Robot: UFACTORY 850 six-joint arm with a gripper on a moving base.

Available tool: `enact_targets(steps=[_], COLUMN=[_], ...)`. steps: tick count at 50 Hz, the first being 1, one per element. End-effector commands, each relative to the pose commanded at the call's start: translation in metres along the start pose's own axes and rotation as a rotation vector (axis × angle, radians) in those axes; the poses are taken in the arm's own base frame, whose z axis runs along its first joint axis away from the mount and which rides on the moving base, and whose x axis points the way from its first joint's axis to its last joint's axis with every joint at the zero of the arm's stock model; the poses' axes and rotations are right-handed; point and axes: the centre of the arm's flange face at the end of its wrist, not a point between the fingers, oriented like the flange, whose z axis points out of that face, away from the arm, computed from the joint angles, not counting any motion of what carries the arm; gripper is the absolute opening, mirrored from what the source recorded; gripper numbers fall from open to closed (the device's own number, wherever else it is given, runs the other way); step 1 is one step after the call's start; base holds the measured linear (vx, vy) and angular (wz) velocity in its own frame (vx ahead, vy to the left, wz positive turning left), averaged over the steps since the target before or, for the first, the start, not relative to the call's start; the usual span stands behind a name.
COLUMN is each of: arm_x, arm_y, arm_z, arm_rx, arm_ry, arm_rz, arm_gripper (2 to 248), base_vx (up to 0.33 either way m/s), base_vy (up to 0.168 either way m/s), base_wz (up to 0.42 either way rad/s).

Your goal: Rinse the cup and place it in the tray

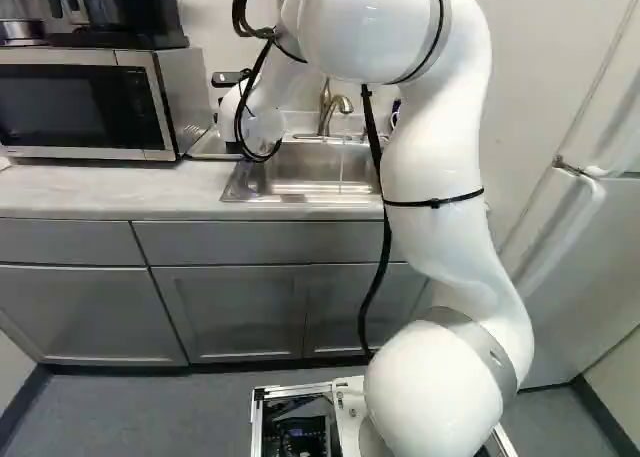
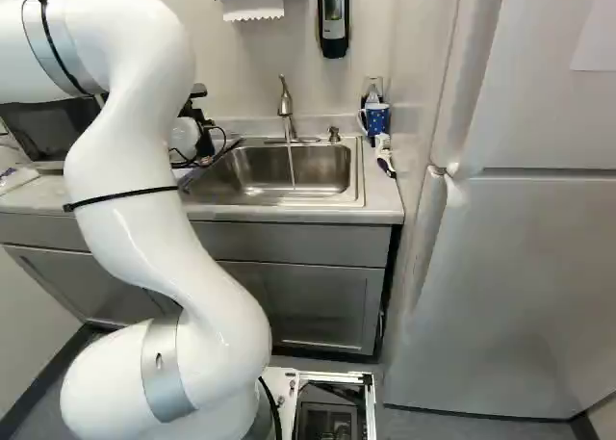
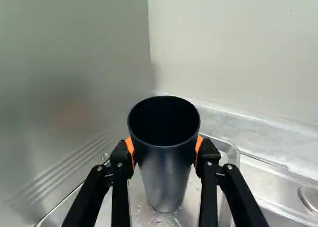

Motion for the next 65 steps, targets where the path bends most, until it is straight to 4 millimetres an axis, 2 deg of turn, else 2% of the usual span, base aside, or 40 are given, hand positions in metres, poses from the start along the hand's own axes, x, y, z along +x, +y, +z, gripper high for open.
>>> enact_targets(steps=[14,15,20,21,25,26,30,31,65], arm_x=[0.0,0.0,0.0,0.0,0.0,0.0,0.0,0.0,0.033], arm_y=[0.0,0.0,0.0,0.0,0.0,0.0,0.0,0.0,0.0], arm_z=[0.0,0.0,0.0,0.0,0.0,0.0,0.0,0.0,-0.007], arm_rx=[0.0,0.0,0.0,0.0,0.0,0.0,0.0,0.0,-0.001], arm_ry=[0.0,0.0,0.0,0.0,0.0,0.0,0.0,0.0,0.051], arm_rz=[0.0,0.0,0.0,0.0,0.0,0.0,0.0,0.0,0.0], arm_gripper=[132,162,162,196,196,231,231,247,247], base_vx=[0.0,0.0,0.0,0.0,0.0,0.0,0.0,0.0,0.0], base_vy=[0.0,0.0,0.0,0.0,0.0,0.0,0.0,0.0,0.0], base_wz=[0.0,0.0,0.0,0.0,0.0,0.0,0.0,0.0,0.0])
